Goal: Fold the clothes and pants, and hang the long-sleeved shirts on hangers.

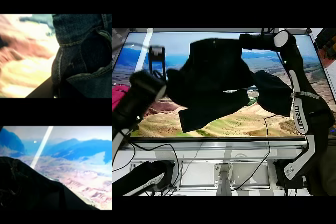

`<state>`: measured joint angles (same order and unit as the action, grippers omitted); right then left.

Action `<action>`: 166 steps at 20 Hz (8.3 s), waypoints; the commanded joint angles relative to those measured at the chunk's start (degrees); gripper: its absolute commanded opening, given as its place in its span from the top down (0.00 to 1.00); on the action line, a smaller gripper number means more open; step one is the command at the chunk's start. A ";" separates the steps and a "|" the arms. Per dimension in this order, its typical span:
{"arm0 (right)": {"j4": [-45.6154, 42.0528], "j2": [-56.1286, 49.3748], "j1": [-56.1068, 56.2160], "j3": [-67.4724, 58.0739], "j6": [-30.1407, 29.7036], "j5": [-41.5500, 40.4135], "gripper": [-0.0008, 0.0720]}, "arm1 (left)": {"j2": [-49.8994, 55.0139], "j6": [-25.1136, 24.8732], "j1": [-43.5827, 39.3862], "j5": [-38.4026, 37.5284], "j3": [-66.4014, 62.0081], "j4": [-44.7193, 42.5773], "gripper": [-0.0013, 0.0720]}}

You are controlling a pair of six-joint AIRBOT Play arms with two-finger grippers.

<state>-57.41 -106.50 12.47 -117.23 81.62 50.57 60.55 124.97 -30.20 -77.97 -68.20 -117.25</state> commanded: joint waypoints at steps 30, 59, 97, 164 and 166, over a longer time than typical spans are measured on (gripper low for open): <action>14.08 3.58 -12.31 28.33 -4.85 37.51 0.97 | -5.29 24.79 17.92 42.88 24.37 -2.75 0.95; -0.98 9.77 3.89 47.36 -17.22 4.96 0.88 | -2.25 21.59 17.79 46.95 24.35 -0.55 0.96; -23.04 10.71 14.51 13.18 -3.74 9.33 0.97 | -2.23 18.56 15.17 48.28 24.26 -1.73 0.96; -38.47 42.47 -28.55 69.99 28.20 0.17 0.98 | -8.20 -14.38 41.31 35.17 25.09 8.90 0.96; -36.74 40.02 -28.55 68.57 28.22 -0.87 0.97 | -8.20 -14.40 40.68 37.70 25.16 12.00 0.96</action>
<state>-95.44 -62.98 -15.97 -47.35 110.24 51.07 52.21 109.62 8.49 -43.18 -43.16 -110.67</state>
